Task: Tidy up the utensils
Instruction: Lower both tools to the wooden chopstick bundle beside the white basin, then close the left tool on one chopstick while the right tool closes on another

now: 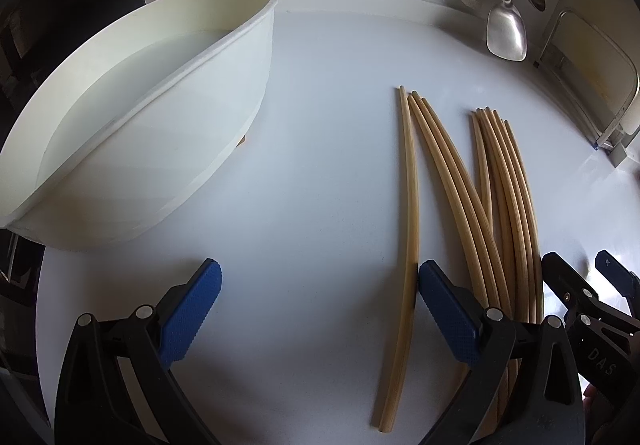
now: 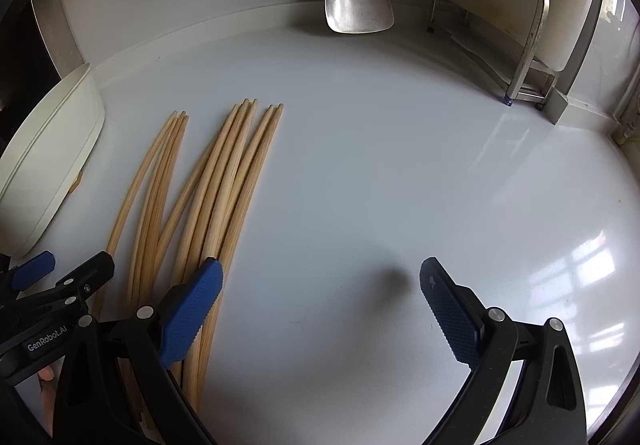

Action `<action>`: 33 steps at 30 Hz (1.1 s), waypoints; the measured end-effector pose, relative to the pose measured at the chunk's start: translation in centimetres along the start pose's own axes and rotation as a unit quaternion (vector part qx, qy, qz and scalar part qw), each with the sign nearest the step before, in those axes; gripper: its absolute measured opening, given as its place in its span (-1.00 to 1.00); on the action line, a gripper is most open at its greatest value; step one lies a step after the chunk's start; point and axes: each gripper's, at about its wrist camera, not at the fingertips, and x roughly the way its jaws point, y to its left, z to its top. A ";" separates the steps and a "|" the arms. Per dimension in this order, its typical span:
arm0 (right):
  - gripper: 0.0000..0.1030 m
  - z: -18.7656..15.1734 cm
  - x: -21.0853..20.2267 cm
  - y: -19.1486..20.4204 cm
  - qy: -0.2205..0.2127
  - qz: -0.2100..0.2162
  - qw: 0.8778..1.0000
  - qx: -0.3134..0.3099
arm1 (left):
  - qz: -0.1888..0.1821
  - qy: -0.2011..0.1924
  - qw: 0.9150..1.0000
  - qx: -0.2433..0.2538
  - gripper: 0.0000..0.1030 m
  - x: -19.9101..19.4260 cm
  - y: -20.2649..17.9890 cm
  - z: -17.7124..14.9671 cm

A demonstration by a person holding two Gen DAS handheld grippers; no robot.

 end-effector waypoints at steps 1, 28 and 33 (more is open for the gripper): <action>0.84 0.0 0.0 0.1 0.001 0.000 1.000 0.000 | -0.001 -0.001 1.000 0.000 0.88 0.0 0.0 0.0; 0.82 -0.5 -0.1 -2.1 -0.009 -0.029 0.999 -0.033 | 0.010 0.001 1.000 0.011 0.88 0.3 -0.7 0.0; 0.45 -0.2 -0.1 -1.1 -0.016 -0.005 0.999 -0.052 | 0.004 -0.009 1.000 0.009 0.52 0.0 -1.0 -0.2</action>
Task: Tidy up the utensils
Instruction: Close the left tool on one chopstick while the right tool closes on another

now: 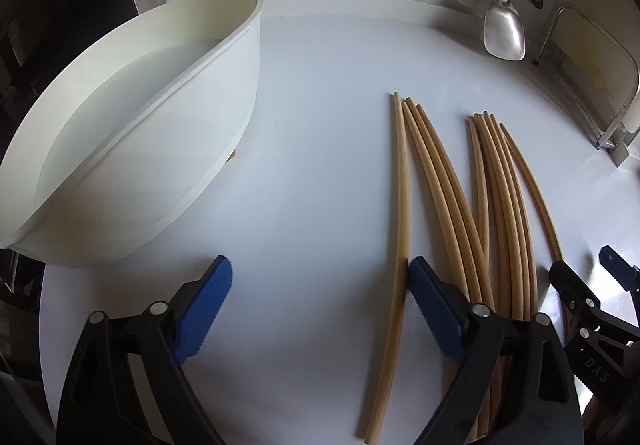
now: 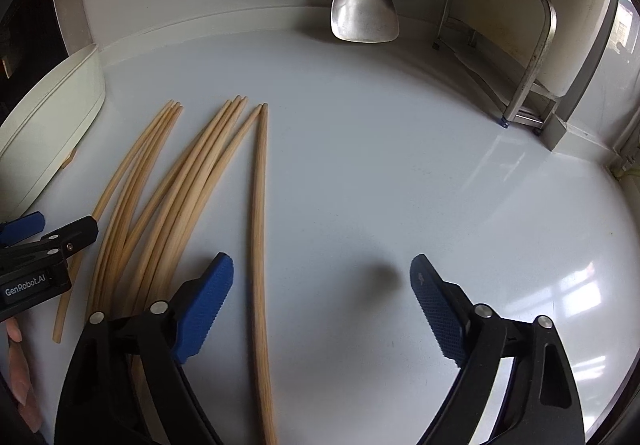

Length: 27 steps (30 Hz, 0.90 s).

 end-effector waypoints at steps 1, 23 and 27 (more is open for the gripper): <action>0.28 0.1 -0.1 0.1 -0.002 0.004 1.000 -0.001 | -0.001 -0.003 1.000 0.002 0.36 -0.1 -0.2 0.0; -0.88 -0.8 -1.0 0.7 0.014 0.062 0.998 -0.020 | -0.045 0.001 0.999 0.007 -0.86 -2.5 -1.5 -0.8; -0.88 -0.5 -1.9 -0.2 0.015 0.077 0.997 0.000 | -0.041 -0.001 0.999 0.009 -0.86 -4.2 -1.8 -0.3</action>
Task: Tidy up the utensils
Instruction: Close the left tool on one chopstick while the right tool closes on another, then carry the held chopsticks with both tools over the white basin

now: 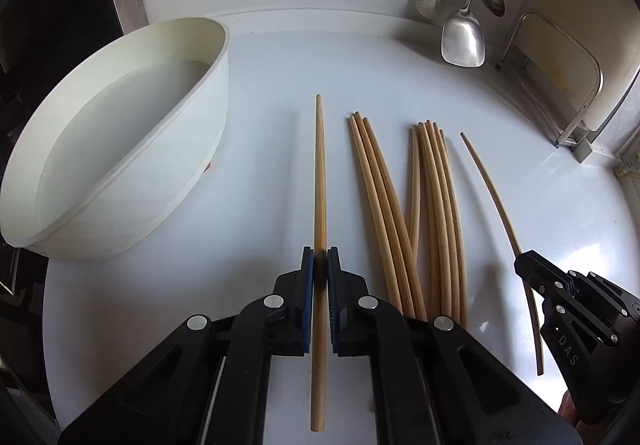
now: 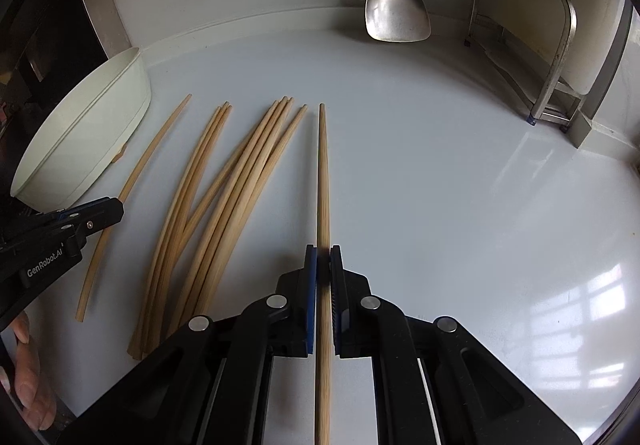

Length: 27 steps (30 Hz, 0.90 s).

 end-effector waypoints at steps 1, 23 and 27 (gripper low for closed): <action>-0.88 0.2 -0.4 -0.2 -0.001 0.004 1.000 0.004 | 0.001 -0.002 1.000 0.000 -0.86 -0.6 -0.1 0.2; -0.88 11.7 -6.2 17.1 -0.062 0.088 0.992 -0.062 | 0.059 -0.052 0.996 -0.036 -0.86 -9.7 16.9 7.5; -0.88 13.1 -3.3 22.5 -0.041 0.094 0.992 -0.078 | 0.057 -0.035 0.997 -0.031 -0.86 -7.4 21.2 8.3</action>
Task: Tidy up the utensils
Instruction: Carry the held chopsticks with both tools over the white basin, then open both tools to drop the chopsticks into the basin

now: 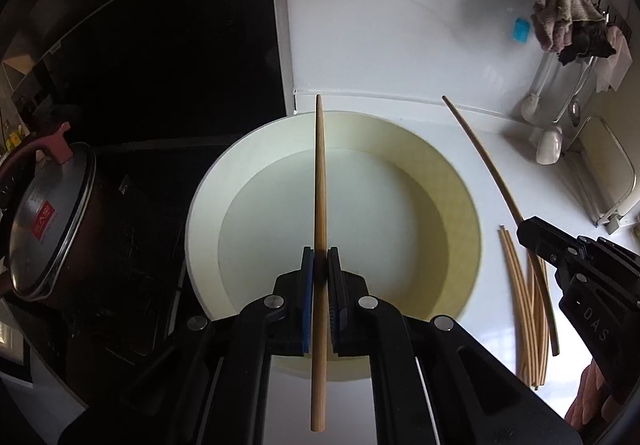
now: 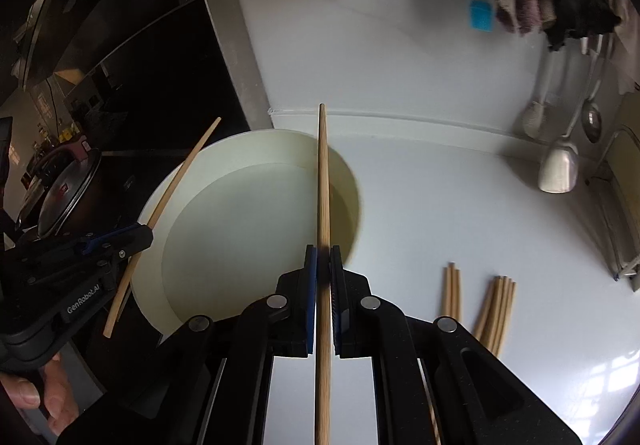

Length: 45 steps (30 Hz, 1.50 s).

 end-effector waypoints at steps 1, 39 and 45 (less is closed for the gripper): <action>-0.88 0.4 1.0 0.9 0.007 0.002 1.000 0.000 | -0.004 0.004 1.000 0.001 -0.86 0.7 0.7 0.2; -0.62 2.8 12.5 3.8 0.103 -0.062 0.991 0.066 | -0.040 0.052 0.997 0.028 0.31 6.7 4.5 1.7; -0.34 1.9 9.4 3.6 0.072 -0.053 0.994 0.069 | -0.027 0.028 0.999 0.031 0.51 4.4 4.5 1.7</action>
